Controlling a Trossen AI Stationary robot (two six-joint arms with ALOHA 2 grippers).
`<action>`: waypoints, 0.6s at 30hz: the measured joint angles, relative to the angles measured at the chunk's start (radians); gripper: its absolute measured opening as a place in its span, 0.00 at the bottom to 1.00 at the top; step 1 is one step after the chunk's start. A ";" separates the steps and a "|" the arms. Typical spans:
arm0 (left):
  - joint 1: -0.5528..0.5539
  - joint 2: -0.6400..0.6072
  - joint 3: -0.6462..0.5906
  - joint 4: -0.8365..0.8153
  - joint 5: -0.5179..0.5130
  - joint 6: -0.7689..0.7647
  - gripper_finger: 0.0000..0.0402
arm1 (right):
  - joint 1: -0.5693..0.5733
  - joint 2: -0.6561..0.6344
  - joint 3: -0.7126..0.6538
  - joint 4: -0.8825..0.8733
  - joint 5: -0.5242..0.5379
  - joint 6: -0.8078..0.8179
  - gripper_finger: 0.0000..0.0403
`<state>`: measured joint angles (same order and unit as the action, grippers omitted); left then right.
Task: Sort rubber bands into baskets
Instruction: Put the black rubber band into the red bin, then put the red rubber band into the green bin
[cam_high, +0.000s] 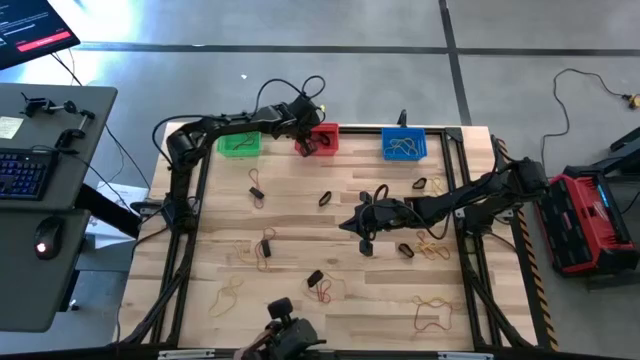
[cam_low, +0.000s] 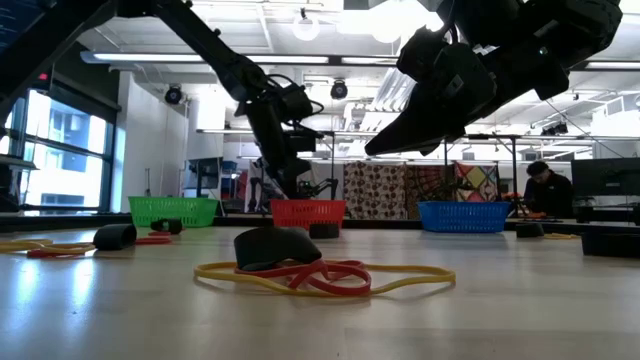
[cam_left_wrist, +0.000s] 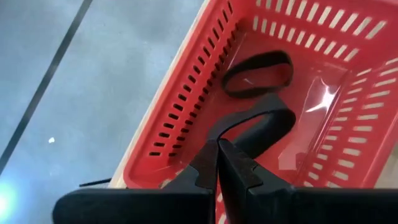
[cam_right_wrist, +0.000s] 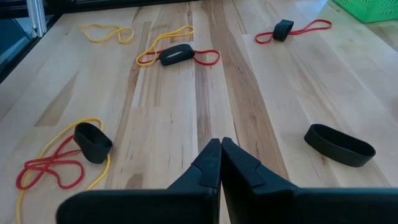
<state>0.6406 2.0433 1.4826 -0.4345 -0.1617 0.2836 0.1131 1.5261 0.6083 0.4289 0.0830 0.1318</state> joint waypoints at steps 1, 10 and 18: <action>0.001 0.003 0.000 0.004 0.000 0.001 0.00 | 0.000 0.000 0.000 0.000 0.000 0.000 0.00; -0.005 0.003 0.000 0.007 0.003 0.010 0.03 | 0.000 0.000 0.000 -0.002 0.001 0.002 0.00; -0.026 0.003 0.000 -0.014 0.003 0.033 0.10 | 0.000 0.000 0.000 -0.002 0.002 0.023 0.00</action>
<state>0.6146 2.0460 1.4830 -0.4487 -0.1589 0.3165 0.1131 1.5261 0.6083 0.4265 0.0853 0.1549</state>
